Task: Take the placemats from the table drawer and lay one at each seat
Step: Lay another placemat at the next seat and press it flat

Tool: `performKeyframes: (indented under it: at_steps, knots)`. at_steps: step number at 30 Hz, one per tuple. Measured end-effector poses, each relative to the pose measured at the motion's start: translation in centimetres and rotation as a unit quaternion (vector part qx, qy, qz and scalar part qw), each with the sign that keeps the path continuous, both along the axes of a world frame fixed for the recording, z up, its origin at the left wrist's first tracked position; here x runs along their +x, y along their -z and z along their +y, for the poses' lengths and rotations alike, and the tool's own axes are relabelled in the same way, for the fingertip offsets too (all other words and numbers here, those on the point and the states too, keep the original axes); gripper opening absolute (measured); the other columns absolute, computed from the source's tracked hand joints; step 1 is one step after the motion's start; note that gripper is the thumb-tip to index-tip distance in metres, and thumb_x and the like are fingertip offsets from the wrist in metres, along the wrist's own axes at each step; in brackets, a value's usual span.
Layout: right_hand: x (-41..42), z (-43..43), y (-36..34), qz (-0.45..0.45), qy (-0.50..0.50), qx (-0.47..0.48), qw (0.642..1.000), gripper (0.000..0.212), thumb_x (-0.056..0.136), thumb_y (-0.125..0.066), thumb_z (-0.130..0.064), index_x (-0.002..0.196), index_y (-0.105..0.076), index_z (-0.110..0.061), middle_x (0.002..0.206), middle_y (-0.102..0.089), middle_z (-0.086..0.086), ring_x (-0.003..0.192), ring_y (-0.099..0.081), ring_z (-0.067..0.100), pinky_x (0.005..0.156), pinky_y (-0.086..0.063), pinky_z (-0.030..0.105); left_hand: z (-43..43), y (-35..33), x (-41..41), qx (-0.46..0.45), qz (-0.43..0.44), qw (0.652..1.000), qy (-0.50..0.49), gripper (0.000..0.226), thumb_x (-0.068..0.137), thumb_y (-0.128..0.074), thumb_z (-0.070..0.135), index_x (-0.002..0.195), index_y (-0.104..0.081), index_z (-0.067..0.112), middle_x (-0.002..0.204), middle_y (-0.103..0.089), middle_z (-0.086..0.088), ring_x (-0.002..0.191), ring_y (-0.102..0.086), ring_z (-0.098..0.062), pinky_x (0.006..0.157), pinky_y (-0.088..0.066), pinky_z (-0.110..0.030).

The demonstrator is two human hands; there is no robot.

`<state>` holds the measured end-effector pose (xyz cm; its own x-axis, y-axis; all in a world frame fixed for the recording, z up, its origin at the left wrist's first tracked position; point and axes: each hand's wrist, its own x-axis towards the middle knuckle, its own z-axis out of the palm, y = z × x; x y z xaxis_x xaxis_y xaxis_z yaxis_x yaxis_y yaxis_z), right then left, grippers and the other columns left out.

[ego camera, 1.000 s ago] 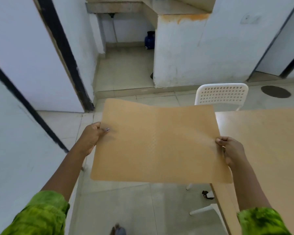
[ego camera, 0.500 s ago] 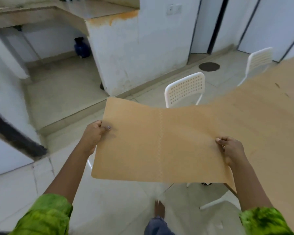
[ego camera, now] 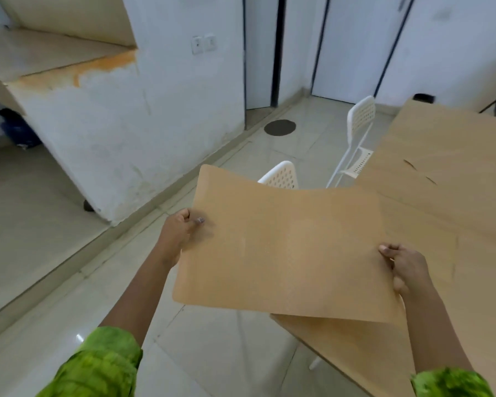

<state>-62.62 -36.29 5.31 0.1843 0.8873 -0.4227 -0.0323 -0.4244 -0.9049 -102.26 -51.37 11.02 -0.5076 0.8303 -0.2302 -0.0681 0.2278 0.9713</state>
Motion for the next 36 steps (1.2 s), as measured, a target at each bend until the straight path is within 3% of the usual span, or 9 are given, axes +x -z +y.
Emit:
performKeyframes:
  at_steps: [6,10,13,19,23,26,30,33,36]
  knots:
    - [-3.8,1.1,0.4,0.026,0.108,0.004,0.994,0.023,0.086,-0.056,0.0,0.068,-0.053,-0.013,0.072,-0.052,0.004,0.065,-0.047,0.014,0.061,-0.039,0.024,9.5,0.6,-6.3,0.003,0.024,0.993,0.114,0.014,0.091,-0.051,0.003,0.096,-0.063,0.008,0.089,-0.071,-0.011,0.06,-0.07,-0.014,0.057,-0.055,-0.026]
    - [-6.5,-0.5,-0.1,0.04,0.202,0.002,0.979,0.023,0.087,-0.055,0.001,0.069,-0.053,-0.014,0.073,-0.052,0.001,0.068,-0.048,0.012,0.05,-0.042,0.01,15.2,-0.3,-9.1,-0.008,0.05,0.973,0.224,0.028,0.092,-0.041,-0.007,0.105,-0.062,0.005,0.097,-0.07,-0.015,0.066,-0.071,-0.017,0.066,-0.054,-0.033]
    - [-8.4,-2.6,-0.4,0.046,0.273,-0.003,0.961,0.024,0.086,-0.054,0.002,0.069,-0.053,-0.013,0.072,-0.053,0.0,0.075,-0.048,0.014,0.06,-0.042,0.015,19.6,-1.3,-9.3,0.006,0.075,0.955,0.288,0.031,0.09,-0.04,-0.01,0.102,-0.063,0.008,0.092,-0.07,-0.013,0.061,-0.07,-0.013,0.056,-0.055,-0.025]
    - [-9.6,-6.4,-0.7,0.051,0.429,-0.017,0.902,0.026,0.088,-0.052,0.004,0.067,-0.05,-0.011,0.071,-0.051,0.001,0.066,-0.046,0.01,0.038,-0.04,0.005,27.5,-0.8,-5.0,0.019,0.039,0.921,0.386,0.022,0.089,-0.049,-0.004,0.105,-0.063,0.004,0.088,-0.069,-0.015,0.057,-0.068,-0.016,0.054,-0.055,-0.025]
    - [-8.2,-8.2,0.9,0.025,0.498,-0.036,0.866,0.02,0.085,-0.058,0.0,0.07,-0.057,-0.013,0.077,-0.054,0.003,0.091,-0.051,0.022,0.076,-0.041,0.027,32.8,0.4,0.1,0.011,0.015,0.896,0.444,0.021,0.088,-0.053,-0.001,0.104,-0.064,0.007,0.072,-0.072,0.002,0.056,-0.066,-0.01,0.053,-0.054,-0.022]
    - [-7.8,-9.3,2.3,0.05,0.567,-0.049,0.821,0.008,0.085,-0.058,0.0,0.081,-0.061,-0.006,0.079,-0.055,0.002,0.096,-0.05,0.021,0.073,-0.04,0.029,35.9,0.5,4.3,-0.012,0.007,0.853,0.522,0.024,0.089,-0.051,-0.002,0.108,-0.062,0.009,0.072,-0.074,0.007,0.061,-0.068,-0.009,0.055,-0.055,-0.021]
    - [-8.0,-9.4,3.6,0.101,0.634,-0.028,0.766,0.019,0.087,-0.053,0.006,0.074,-0.055,-0.009,0.085,-0.055,0.008,0.082,-0.053,0.017,0.08,-0.042,0.025,39.3,1.0,8.7,-0.055,0.029,0.781,0.621,0.034,0.088,-0.053,-0.001,0.121,-0.057,0.007,0.108,-0.07,-0.011,0.094,-0.066,-0.027,0.085,-0.051,-0.041]
    - [-9.1,-9.6,4.1,0.119,0.679,-0.036,0.724,0.022,0.087,-0.053,0.007,0.073,-0.054,-0.01,0.092,-0.057,0.015,0.066,-0.047,0.014,0.082,-0.048,0.031,41.8,2.3,12.2,-0.068,0.039,0.751,0.655,0.036,0.086,-0.054,-0.005,0.119,-0.057,0.009,0.095,-0.074,-0.003,0.08,-0.07,-0.016,0.068,-0.056,-0.03]
    - [-10.9,-10.1,4.9,0.121,0.734,-0.048,0.666,0.012,0.086,-0.055,0.005,0.081,-0.059,-0.006,0.118,-0.059,0.024,0.085,-0.051,0.022,0.101,-0.04,0.039,43.4,3.5,16.1,-0.066,0.078,0.724,0.682,0.037,0.086,-0.054,-0.008,0.118,-0.053,0.01,0.086,-0.066,0.001,0.063,-0.066,-0.004,0.051,-0.051,-0.017]
